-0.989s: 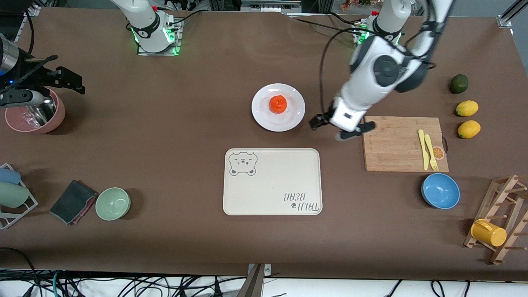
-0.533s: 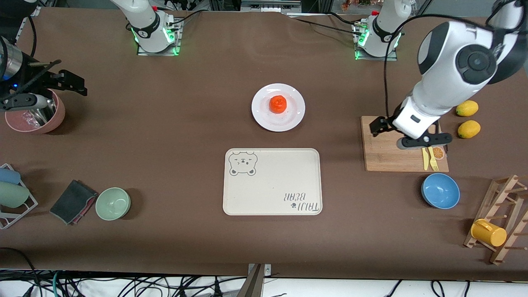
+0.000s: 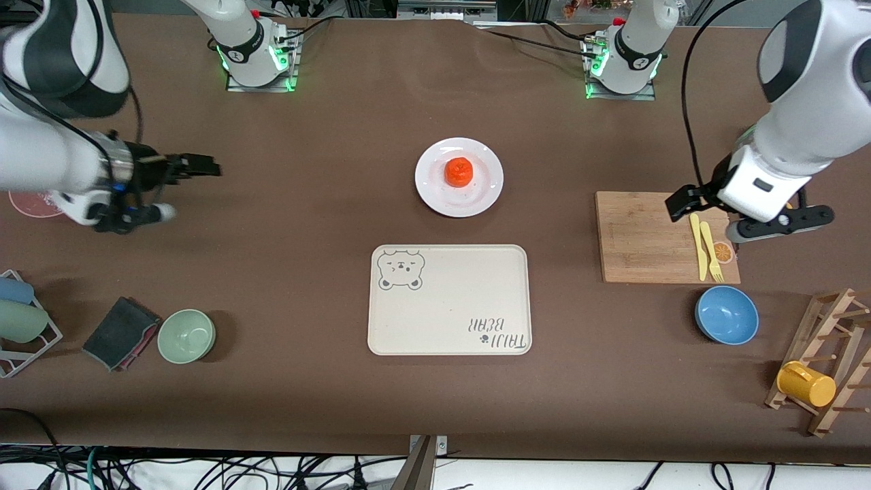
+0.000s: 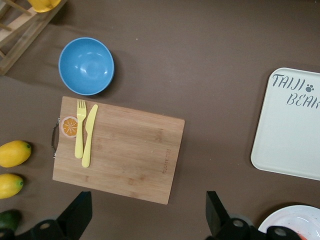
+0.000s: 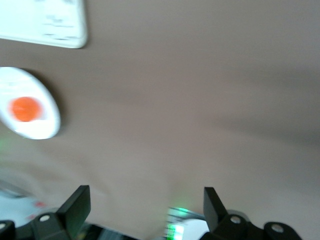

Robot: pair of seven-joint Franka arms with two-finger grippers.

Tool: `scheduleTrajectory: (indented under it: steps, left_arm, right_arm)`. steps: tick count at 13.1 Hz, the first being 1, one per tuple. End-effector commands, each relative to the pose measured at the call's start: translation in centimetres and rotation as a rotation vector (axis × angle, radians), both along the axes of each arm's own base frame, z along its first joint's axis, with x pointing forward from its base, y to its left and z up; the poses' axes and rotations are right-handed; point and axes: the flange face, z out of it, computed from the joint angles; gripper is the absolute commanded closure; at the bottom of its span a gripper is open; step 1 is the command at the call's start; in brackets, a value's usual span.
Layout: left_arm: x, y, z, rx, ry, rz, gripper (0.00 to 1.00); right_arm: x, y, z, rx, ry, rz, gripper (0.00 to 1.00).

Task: Place orange and plate with both arms
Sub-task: 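Reach the right gripper to the plate rim while the left gripper withdraws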

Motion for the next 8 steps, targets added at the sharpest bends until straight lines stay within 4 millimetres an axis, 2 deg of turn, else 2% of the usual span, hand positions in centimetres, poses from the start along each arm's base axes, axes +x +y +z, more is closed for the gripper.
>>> scheduleTrajectory:
  steps: [1, 2, 5, 8]
  left_arm:
    - [-1.0, 0.8, 4.2, 0.009, 0.004, -0.006, 0.00]
    - [-1.6, 1.3, 5.0, 0.009, 0.004, 0.006, 0.00]
    - [-2.3, 3.0, 6.1, -0.022, 0.016, 0.042, 0.00]
    - [-4.1, 3.3, 8.4, -0.022, 0.010, 0.046, 0.00]
  right_arm:
    - [1.1, 5.0, -2.5, 0.119, 0.010, -0.014, 0.00]
    - [1.0, 7.6, -2.9, 0.148, 0.002, -0.011, 0.00]
    - [0.3, 14.1, -7.5, 0.277, 0.020, -0.077, 0.00]
    - [-1.5, 20.3, -11.5, 0.352, 0.041, -0.102, 0.00]
